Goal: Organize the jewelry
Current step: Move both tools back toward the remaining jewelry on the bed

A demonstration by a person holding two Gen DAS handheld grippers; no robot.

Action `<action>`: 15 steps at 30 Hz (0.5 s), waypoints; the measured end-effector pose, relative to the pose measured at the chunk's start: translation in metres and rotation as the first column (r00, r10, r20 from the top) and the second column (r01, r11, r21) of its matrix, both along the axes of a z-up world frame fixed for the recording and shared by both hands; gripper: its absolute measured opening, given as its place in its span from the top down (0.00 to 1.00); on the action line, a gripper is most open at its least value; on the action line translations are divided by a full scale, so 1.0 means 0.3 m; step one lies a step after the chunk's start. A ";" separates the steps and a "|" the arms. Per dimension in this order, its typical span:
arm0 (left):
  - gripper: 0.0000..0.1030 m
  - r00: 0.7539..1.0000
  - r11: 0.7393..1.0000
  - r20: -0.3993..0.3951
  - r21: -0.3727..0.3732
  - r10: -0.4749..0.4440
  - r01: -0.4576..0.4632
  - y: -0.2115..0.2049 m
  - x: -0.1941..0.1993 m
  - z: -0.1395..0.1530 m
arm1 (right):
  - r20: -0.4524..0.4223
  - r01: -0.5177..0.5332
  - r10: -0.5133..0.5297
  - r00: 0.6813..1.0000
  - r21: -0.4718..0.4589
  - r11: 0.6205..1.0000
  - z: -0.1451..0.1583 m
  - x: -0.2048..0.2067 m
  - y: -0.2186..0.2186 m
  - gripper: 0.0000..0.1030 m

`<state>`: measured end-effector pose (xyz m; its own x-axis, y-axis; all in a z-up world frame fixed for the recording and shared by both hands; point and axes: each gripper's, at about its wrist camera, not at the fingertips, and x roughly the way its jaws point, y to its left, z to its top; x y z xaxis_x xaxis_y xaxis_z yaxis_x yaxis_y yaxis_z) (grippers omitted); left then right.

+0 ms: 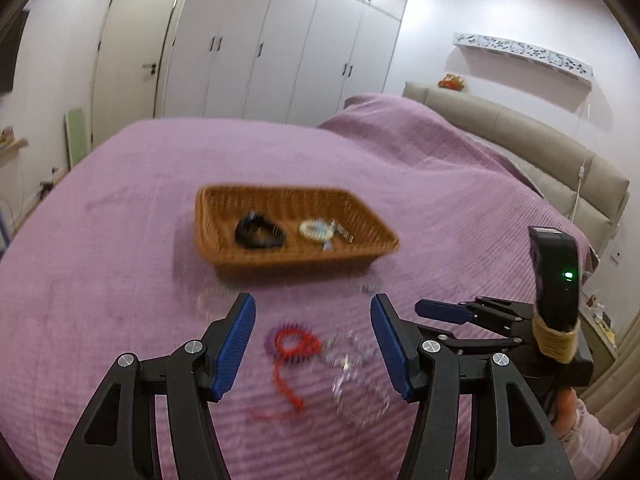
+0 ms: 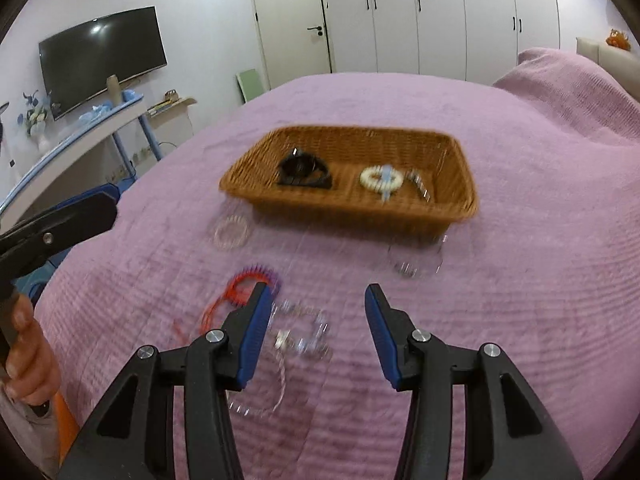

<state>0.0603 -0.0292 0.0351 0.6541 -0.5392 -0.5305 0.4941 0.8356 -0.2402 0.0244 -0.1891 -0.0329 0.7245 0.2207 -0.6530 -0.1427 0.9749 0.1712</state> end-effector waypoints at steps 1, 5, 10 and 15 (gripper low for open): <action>0.40 1.000 1.000 -0.013 0.000 0.004 -0.004 0.001 0.001 -0.021 | -0.013 -0.006 0.006 1.000 0.006 1.000 -0.020 -0.009 0.009 0.50; 0.40 0.997 1.000 -0.080 -0.006 0.020 -0.020 0.018 0.014 -0.111 | -0.060 -0.021 0.022 0.998 0.017 1.000 -0.096 -0.048 0.046 0.50; 0.41 0.990 0.999 -0.138 -0.016 0.043 -0.045 -0.002 0.026 -0.204 | -0.089 -0.029 0.031 0.996 0.028 0.999 -0.149 -0.067 0.068 0.51; 0.44 0.992 0.998 -0.125 0.070 0.016 -0.007 -0.073 0.045 -0.246 | -0.113 -0.038 0.041 0.993 0.026 0.999 -0.184 -0.064 0.079 0.54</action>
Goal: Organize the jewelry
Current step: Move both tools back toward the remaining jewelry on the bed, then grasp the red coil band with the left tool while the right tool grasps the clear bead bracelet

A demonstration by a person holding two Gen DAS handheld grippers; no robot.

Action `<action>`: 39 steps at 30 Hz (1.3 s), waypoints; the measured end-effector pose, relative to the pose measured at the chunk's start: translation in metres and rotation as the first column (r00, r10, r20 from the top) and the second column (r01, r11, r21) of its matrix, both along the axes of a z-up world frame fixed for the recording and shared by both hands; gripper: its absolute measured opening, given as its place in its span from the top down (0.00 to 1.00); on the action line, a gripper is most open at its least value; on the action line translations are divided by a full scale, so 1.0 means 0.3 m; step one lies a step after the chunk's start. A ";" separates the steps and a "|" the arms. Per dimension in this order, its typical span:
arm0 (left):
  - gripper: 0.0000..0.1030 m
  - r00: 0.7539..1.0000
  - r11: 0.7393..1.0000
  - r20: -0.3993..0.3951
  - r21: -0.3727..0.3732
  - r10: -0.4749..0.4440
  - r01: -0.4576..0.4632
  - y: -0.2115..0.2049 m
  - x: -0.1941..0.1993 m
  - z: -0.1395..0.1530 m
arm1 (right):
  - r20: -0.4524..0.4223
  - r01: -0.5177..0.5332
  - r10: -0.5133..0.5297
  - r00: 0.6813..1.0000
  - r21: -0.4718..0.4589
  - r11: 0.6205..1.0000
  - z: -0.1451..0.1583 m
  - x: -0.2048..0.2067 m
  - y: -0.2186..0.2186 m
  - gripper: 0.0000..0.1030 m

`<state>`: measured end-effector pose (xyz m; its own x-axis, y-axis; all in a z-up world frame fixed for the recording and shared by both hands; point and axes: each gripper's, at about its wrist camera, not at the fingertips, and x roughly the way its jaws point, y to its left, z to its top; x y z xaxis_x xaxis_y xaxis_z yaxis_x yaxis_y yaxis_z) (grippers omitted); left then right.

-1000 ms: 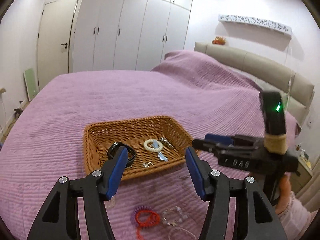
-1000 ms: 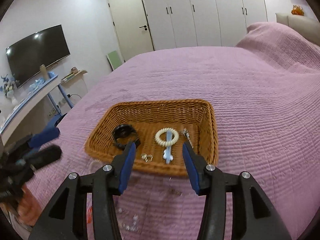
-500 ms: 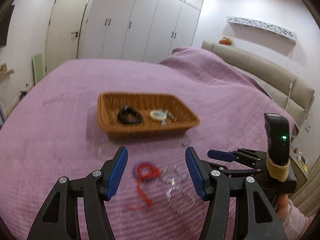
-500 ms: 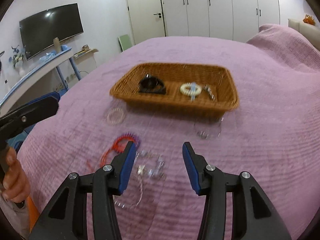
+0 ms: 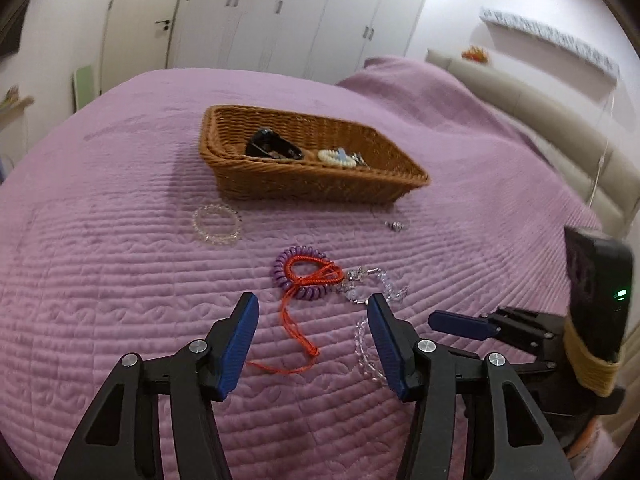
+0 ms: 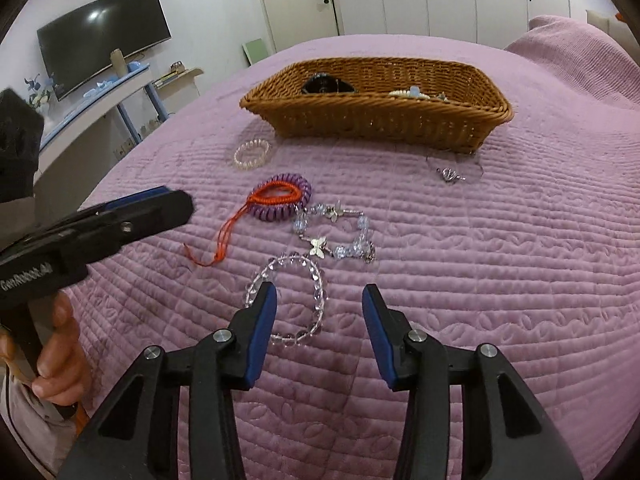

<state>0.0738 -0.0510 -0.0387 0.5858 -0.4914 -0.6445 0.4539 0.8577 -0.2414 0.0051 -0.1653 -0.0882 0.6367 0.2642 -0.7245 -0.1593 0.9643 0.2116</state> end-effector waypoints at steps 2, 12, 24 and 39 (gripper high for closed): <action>0.44 1.000 0.999 0.010 0.040 -0.013 0.012 -0.025 0.013 -0.006 | -0.003 -0.001 0.001 1.000 0.000 1.000 -0.007 0.007 0.002 0.56; 0.60 0.972 0.947 0.049 0.238 -0.232 0.214 -0.134 0.088 -0.024 | -0.051 0.004 -0.007 0.999 -0.063 0.998 -0.035 0.061 0.039 0.77; 0.85 0.952 0.910 0.011 0.297 -0.307 0.290 -0.176 0.143 -0.078 | -0.053 0.009 -0.014 0.999 -0.090 0.996 -0.041 0.084 0.060 0.82; 0.94 0.993 0.984 -0.029 0.140 -0.111 0.114 -0.080 0.086 -0.033 | -0.029 0.037 -0.039 0.999 -0.088 0.995 -0.035 0.057 0.051 0.90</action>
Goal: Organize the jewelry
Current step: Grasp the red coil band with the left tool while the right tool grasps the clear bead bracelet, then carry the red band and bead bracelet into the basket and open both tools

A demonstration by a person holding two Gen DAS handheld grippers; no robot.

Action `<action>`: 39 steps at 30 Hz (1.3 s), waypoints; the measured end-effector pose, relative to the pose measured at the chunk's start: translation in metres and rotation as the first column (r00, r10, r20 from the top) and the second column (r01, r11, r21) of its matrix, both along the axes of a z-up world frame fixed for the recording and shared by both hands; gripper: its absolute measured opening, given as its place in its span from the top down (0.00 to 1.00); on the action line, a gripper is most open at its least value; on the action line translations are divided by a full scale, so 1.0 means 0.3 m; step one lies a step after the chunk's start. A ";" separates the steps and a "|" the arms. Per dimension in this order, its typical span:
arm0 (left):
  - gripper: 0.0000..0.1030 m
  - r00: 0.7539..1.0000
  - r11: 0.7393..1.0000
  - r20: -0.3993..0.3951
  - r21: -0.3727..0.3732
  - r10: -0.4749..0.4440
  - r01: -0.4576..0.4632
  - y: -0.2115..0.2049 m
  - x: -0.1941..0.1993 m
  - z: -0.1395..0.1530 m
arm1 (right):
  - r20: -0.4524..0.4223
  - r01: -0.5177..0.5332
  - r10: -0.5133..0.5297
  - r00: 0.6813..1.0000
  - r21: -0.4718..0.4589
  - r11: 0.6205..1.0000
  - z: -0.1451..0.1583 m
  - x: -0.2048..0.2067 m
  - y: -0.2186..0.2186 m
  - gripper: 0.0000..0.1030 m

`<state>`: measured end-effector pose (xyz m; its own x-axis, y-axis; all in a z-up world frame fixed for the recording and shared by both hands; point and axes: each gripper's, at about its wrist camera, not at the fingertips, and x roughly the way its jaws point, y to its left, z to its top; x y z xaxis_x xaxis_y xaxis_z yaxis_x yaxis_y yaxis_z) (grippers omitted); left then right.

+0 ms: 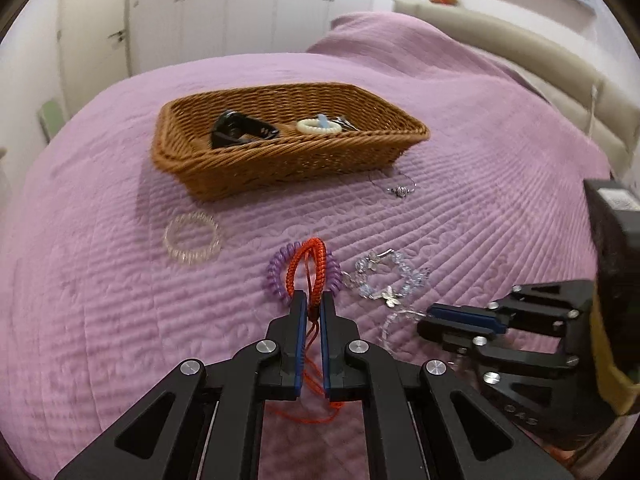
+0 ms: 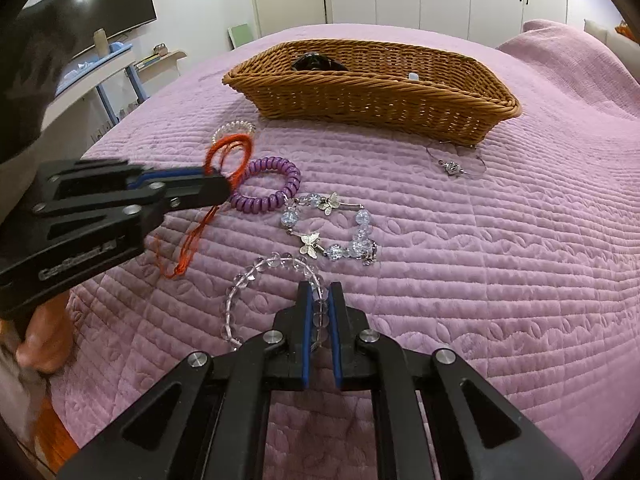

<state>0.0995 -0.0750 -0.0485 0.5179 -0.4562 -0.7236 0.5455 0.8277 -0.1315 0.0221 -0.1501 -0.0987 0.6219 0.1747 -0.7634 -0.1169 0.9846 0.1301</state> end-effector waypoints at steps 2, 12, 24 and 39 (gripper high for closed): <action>0.94 0.999 0.999 -0.016 -0.025 0.046 -0.047 0.015 -0.024 0.002 | 0.001 0.001 -0.001 1.000 0.005 1.000 0.002 -0.001 -0.002 0.90; 0.94 0.978 0.975 -0.091 -0.108 0.185 -0.195 0.105 -0.031 -0.050 | -0.034 -0.011 0.011 0.999 -0.014 1.000 -0.006 0.035 0.014 0.88; 0.94 0.980 0.969 -0.073 -0.152 0.186 -0.195 0.127 -0.053 -0.027 | 0.055 0.020 -0.021 0.998 0.019 1.000 0.071 -0.033 -0.022 0.91; 0.94 0.989 0.968 0.014 -0.208 0.145 -0.139 0.126 -0.018 0.117 | 0.157 0.088 -0.100 0.982 0.085 0.993 0.281 -0.002 -0.150 0.91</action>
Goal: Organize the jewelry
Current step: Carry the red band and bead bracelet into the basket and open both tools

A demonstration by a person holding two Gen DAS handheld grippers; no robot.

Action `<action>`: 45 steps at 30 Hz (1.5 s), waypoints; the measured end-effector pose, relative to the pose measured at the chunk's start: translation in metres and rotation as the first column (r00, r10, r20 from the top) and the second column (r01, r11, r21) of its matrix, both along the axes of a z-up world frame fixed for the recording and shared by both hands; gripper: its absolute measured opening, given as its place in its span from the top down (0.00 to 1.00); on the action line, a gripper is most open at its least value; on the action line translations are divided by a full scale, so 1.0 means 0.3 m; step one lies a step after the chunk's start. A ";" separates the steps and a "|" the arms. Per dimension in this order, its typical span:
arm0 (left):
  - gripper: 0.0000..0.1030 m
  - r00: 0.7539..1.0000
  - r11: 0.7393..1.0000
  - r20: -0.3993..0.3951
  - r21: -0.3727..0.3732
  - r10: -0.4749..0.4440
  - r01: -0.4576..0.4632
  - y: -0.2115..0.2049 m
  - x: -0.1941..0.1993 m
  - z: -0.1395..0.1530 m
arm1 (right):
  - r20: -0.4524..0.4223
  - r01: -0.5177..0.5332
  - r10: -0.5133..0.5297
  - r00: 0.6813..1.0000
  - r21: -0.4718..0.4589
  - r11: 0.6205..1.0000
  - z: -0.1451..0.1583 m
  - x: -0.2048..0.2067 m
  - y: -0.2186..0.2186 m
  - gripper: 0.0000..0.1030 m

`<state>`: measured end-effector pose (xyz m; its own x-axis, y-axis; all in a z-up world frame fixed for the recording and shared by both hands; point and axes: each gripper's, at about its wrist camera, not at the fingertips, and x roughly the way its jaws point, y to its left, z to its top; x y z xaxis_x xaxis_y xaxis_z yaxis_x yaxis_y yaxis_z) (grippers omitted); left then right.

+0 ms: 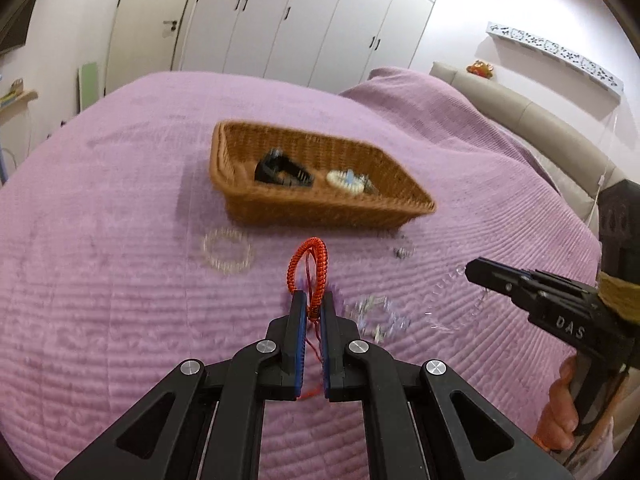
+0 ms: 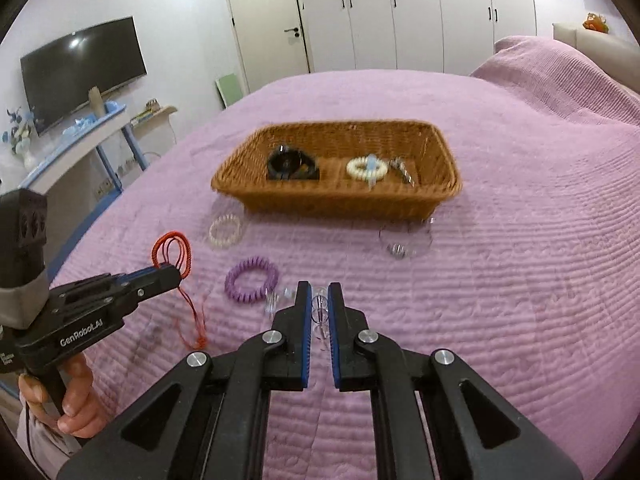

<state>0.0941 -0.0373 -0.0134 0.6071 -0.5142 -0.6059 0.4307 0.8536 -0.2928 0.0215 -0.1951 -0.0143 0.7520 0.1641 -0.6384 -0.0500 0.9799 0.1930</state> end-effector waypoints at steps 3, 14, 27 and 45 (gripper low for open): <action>0.94 0.999 1.000 0.037 -0.001 -0.006 0.006 -0.014 0.026 0.054 | 0.027 0.005 -0.005 1.000 0.010 1.000 0.047 0.035 -0.029 0.91; 0.94 0.994 0.997 0.100 -0.058 -0.042 0.048 -0.083 0.264 0.240 | 0.109 0.048 -0.051 0.993 0.036 0.998 0.195 0.271 -0.115 0.91; 0.94 1.000 0.989 0.000 -0.148 -0.007 0.007 -0.197 0.549 0.178 | 0.026 0.076 -0.078 0.997 0.091 0.993 0.103 0.579 -0.163 0.91; 0.54 0.996 0.994 -0.088 -0.108 -0.030 0.021 -0.317 0.628 0.043 | -0.048 0.108 -0.106 0.993 0.036 0.994 -0.018 0.674 -0.207 0.78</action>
<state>0.2824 -0.1325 -0.0006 0.5387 -0.5936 -0.5979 0.4200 0.8044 -0.4201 0.2237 -0.2572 -0.0197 0.7368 0.1096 -0.6671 0.0642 0.9710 0.2304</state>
